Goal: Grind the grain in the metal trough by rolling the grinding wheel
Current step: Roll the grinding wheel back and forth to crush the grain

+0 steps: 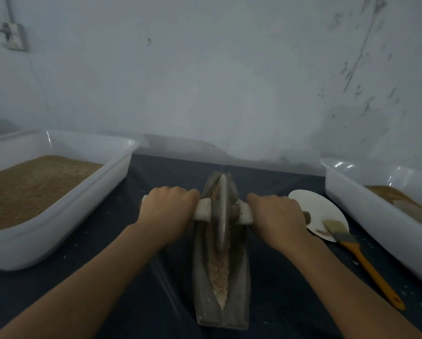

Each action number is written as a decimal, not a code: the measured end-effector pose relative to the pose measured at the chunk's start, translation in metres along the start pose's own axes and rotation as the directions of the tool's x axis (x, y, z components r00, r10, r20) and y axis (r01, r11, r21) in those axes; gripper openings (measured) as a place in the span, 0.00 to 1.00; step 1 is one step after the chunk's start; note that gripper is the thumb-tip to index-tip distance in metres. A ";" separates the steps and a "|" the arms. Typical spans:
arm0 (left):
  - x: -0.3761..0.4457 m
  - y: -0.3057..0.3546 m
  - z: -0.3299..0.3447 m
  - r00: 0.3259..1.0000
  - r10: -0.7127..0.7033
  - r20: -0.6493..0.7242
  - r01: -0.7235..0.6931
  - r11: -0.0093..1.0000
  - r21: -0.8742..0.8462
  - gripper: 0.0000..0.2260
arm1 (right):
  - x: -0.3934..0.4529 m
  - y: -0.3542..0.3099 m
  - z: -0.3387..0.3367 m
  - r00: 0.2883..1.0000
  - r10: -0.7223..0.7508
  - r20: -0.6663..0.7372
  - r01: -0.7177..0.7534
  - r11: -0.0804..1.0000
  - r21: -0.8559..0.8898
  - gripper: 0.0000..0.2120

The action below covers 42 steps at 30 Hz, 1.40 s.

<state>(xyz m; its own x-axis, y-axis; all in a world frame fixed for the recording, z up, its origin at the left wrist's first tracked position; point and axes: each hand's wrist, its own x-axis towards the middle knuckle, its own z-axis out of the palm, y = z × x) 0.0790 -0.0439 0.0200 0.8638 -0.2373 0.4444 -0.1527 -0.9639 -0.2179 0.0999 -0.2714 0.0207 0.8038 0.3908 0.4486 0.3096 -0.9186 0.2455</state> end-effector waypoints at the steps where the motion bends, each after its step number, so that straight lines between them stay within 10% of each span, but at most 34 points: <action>1: 0.006 0.000 0.003 1.000 -0.010 -0.014 0.010 1.000 0.007 0.12 | 0.008 0.001 0.004 1.000 0.014 0.008 -0.014 1.000 0.007 0.15; 12: -0.038 -0.007 -0.017 0.993 0.079 0.087 -0.068 0.990 -0.127 0.16 | -0.040 -0.007 -0.042 0.981 -0.190 -0.036 0.189 0.982 -0.027 0.19; 42: -0.019 -0.001 -0.015 0.996 0.042 0.083 -0.043 0.999 0.003 0.16 | -0.029 -0.008 -0.028 0.993 -0.062 0.104 0.051 0.993 0.109 0.09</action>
<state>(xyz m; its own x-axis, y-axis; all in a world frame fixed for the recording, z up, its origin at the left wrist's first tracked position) 0.0551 -0.0399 0.0248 0.8937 -0.2669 0.3608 -0.1880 -0.9526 -0.2391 0.0596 -0.2743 0.0299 0.8315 0.4392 0.3403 0.4039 -0.8984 0.1726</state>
